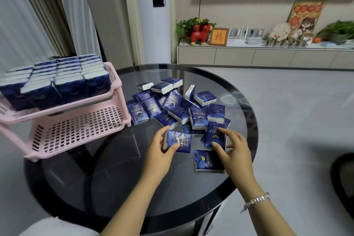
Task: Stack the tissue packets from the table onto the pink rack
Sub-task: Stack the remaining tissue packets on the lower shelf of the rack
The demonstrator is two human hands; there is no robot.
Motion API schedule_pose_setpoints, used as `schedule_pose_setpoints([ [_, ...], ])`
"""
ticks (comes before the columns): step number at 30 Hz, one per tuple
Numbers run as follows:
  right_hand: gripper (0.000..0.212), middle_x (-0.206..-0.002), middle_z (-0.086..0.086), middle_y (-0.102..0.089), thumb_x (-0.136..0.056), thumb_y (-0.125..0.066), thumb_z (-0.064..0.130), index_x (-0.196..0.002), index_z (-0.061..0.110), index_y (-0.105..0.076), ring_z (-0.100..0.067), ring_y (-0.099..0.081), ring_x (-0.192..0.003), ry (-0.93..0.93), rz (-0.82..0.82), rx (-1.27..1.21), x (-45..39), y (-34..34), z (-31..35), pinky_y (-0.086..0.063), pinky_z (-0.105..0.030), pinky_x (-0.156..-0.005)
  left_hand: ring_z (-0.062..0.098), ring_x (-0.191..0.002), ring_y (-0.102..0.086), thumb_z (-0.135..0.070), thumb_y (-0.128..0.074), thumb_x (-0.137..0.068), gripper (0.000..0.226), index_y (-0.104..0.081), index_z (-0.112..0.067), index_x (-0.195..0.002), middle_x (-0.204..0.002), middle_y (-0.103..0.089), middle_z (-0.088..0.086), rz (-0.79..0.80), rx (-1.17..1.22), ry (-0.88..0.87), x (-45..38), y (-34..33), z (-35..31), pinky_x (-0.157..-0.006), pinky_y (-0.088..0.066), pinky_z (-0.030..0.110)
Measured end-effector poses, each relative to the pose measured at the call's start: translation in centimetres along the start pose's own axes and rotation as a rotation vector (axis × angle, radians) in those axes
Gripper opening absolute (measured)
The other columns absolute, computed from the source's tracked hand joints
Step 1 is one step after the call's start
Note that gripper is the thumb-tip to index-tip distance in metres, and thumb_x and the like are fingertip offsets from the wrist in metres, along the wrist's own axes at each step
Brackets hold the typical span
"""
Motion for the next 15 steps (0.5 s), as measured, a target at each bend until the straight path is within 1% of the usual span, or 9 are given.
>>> schedule_pose_setpoints([
  [2,0.049,-0.118,0.002,-0.042,-0.08,-0.072,0.02,-0.123,0.033,-0.053,-0.016,-0.054,-0.092,-0.036,0.021,-0.032,-0.1,-0.2,0.4,-0.043,-0.021,-0.081,0.008,-0.105,-0.062,-0.014,-0.067,-0.087,0.051,-0.046,-0.042,-0.124,-0.113,-0.062,-0.006,-0.003,0.047,0.001,0.3,0.3,0.0,-0.094,-0.047,0.027],
  [4,0.053,-0.112,0.003,-0.043,-0.08,-0.073,0.018,-0.125,0.036,-0.051,-0.012,-0.053,-0.083,-0.037,0.003,-0.042,0.0,-0.2,1.1,-0.039,-0.016,-0.075,0.005,-0.099,-0.062,-0.015,-0.067,-0.087,0.052,-0.044,-0.041,-0.125,-0.106,-0.064,-0.006,-0.025,0.093,0.012,0.6,0.6,-0.2,-0.086,-0.046,0.02],
  [6,0.058,-0.102,0.007,-0.051,-0.078,-0.074,0.016,-0.125,0.037,-0.047,-0.007,-0.056,-0.08,-0.027,-0.023,-0.091,0.4,-0.2,1.8,-0.041,-0.014,-0.069,0.001,-0.09,-0.061,-0.016,-0.068,-0.086,0.046,-0.047,-0.034,-0.122,-0.099,-0.065,-0.006,-0.074,0.149,0.047,0.8,1.2,-0.3,-0.077,-0.044,0.014],
  [7,0.058,-0.098,0.01,-0.056,-0.078,-0.075,0.015,-0.124,0.035,-0.046,-0.005,-0.059,-0.079,-0.036,-0.027,-0.146,0.6,-0.2,2.0,-0.044,-0.015,-0.068,0.002,-0.088,-0.061,-0.017,-0.069,-0.085,0.04,-0.051,-0.028,-0.119,-0.098,-0.066,-0.006,-0.103,0.201,0.078,0.8,1.5,-0.3,-0.075,-0.043,0.013],
  [9,0.051,-0.094,0.01,-0.066,-0.077,-0.075,0.014,-0.116,0.032,-0.048,-0.007,-0.064,-0.075,-0.081,-0.007,-0.28,1.0,-0.6,2.4,-0.05,-0.022,-0.068,0.008,-0.084,-0.063,-0.015,-0.068,-0.085,0.024,-0.062,-0.017,-0.109,-0.093,-0.069,-0.005,-0.134,0.348,0.139,0.9,2.1,-0.1,-0.071,-0.047,0.015],
  [10,0.044,-0.095,0.007,-0.069,-0.077,-0.075,0.013,-0.11,0.03,-0.05,-0.011,-0.065,-0.075,-0.104,0.017,-0.355,1.1,-0.9,2.6,-0.053,-0.026,-0.069,0.012,-0.081,-0.063,-0.014,-0.066,-0.086,0.017,-0.066,-0.013,-0.103,-0.09,-0.07,-0.002,-0.135,0.414,0.169,0.9,2.3,-0.1,-0.07,-0.048,0.017],
  [12,0.033,-0.101,-0.001,-0.07,-0.078,-0.073,0.008,-0.101,0.024,-0.057,-0.02,-0.068,-0.085,-0.125,0.094,-0.509,1.1,-1.5,3.2,-0.056,-0.032,-0.072,0.019,-0.082,-0.061,-0.015,-0.064,-0.088,0.009,-0.07,-0.011,-0.093,-0.086,-0.071,0.003,-0.131,0.488,0.218,1.0,2.7,0.2,-0.075,-0.049,0.03],
  [13,0.027,-0.103,-0.004,-0.071,-0.079,-0.071,0.005,-0.099,0.019,-0.06,-0.022,-0.068,-0.09,-0.13,0.151,-0.585,1.2,-1.8,3.8,-0.057,-0.033,-0.074,0.022,-0.085,-0.061,-0.017,-0.064,-0.088,0.009,-0.071,-0.012,-0.09,-0.088,-0.071,0.006,-0.13,0.51,0.236,1.1,2.7,0.2,-0.079,-0.05,0.036],
  [15,0.017,-0.103,-0.009,-0.071,-0.082,-0.067,0.003,-0.096,0.012,-0.066,-0.021,-0.068,-0.091,-0.122,0.272,-0.672,1.5,-2.2,4.8,-0.058,-0.031,-0.076,0.026,-0.092,-0.065,-0.023,-0.065,-0.087,0.012,-0.072,-0.014,-0.09,-0.096,-0.073,0.01,-0.129,0.531,0.245,1.2,2.9,0.2,-0.091,-0.05,0.043],
])
Point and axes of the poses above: each hand's wrist, its own x-axis away from the middle knuckle, its own y-axis out of the back of the hand, z = x × y, the point moved 6 cm from there along -x, towards the middle knuckle
